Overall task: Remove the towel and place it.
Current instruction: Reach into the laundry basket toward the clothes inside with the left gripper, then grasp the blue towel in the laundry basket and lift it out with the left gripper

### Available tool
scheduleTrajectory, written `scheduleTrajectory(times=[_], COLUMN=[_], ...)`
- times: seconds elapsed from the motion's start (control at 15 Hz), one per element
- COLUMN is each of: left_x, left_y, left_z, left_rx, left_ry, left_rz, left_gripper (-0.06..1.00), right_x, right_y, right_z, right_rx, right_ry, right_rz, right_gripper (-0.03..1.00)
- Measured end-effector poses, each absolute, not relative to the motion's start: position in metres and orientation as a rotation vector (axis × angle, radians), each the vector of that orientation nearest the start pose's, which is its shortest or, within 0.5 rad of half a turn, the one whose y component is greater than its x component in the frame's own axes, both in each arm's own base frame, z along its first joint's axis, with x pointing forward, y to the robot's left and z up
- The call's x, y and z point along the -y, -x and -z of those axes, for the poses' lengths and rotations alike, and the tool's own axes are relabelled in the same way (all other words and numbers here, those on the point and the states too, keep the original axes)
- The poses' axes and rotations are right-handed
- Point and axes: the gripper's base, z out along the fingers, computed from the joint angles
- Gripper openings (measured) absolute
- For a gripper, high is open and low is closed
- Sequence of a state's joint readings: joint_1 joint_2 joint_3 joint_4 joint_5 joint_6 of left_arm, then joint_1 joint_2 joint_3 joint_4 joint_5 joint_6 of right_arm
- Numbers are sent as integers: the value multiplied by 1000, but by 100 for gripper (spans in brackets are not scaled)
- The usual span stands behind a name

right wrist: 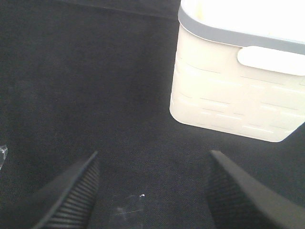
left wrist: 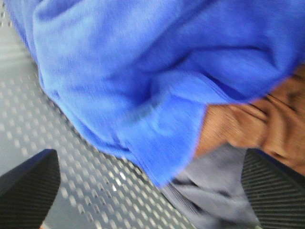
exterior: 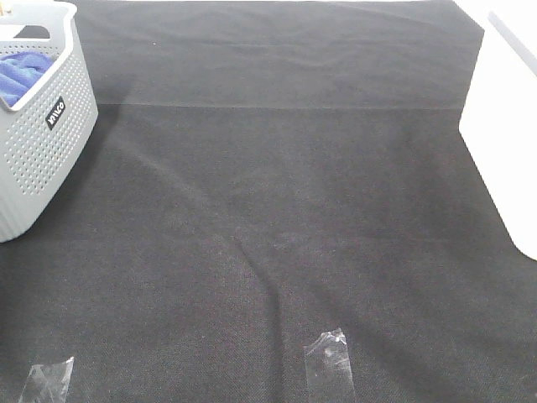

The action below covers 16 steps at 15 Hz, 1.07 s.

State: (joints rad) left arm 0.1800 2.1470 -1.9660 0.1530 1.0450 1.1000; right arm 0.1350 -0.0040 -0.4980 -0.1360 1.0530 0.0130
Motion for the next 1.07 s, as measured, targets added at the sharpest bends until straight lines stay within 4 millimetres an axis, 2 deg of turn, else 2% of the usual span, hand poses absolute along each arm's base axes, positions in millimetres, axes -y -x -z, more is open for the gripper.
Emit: scheduleTrajectory(times=[0.2, 0.47, 0.73, 0.87, 1.07], left_x=[-102, -101, -99, -99, -104], left_y=[-479, -486, -485, -481, -482], left_z=[-227, -198, -195, -194, -194], left_rx=[-2483, -2487, -2501, -2536, -2533], left_ry=[-1384, -1455, -1455, -1470, -1474], left_rz=[-589, -535, -484, -451, -489], left_gripper=[98, 98, 97, 85, 46], right_x=[11, 11, 11, 11, 11], right_y=[4, 4, 4, 4, 4], right_z=[-278, -278, -278, -278, -278], right_rx=[-2024, -2024, -2024, -2024, -2024], right_ry=[118, 118, 118, 118, 118], right_rz=[69, 69, 69, 69, 69], right_gripper=[65, 65, 65, 65, 65])
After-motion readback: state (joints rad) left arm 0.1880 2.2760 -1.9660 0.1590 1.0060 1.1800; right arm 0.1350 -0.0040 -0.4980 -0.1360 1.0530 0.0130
